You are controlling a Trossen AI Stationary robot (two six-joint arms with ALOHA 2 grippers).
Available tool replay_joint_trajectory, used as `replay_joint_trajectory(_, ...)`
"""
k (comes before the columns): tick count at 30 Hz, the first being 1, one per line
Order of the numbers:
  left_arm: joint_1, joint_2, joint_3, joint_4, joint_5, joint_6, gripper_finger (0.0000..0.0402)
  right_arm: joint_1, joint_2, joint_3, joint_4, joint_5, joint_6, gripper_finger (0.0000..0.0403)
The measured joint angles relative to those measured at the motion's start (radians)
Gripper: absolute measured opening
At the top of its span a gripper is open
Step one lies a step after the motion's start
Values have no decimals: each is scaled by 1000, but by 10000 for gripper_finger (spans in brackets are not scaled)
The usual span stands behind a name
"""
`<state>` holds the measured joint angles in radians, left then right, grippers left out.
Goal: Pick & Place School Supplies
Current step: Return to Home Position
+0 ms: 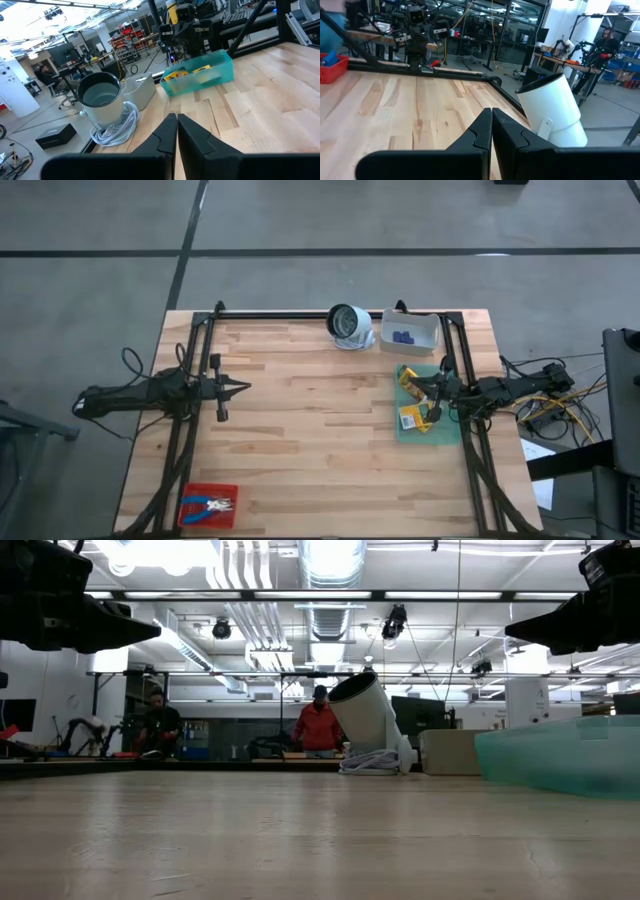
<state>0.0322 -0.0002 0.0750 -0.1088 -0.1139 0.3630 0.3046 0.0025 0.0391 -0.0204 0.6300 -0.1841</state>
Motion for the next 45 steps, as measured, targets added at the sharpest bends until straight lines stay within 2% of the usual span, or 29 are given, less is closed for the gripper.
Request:
replay_joint_trajectory(20,0,0,0,0,0,0,19,0,1,0,0,0,-2,8)
replay_joint_trajectory(25,0,0,0,0,0,0,21,1,2,0,0,-102,0,8)
replay_joint_trajectory(45,0,0,0,0,0,0,21,1,8,0,0,-108,0,8)
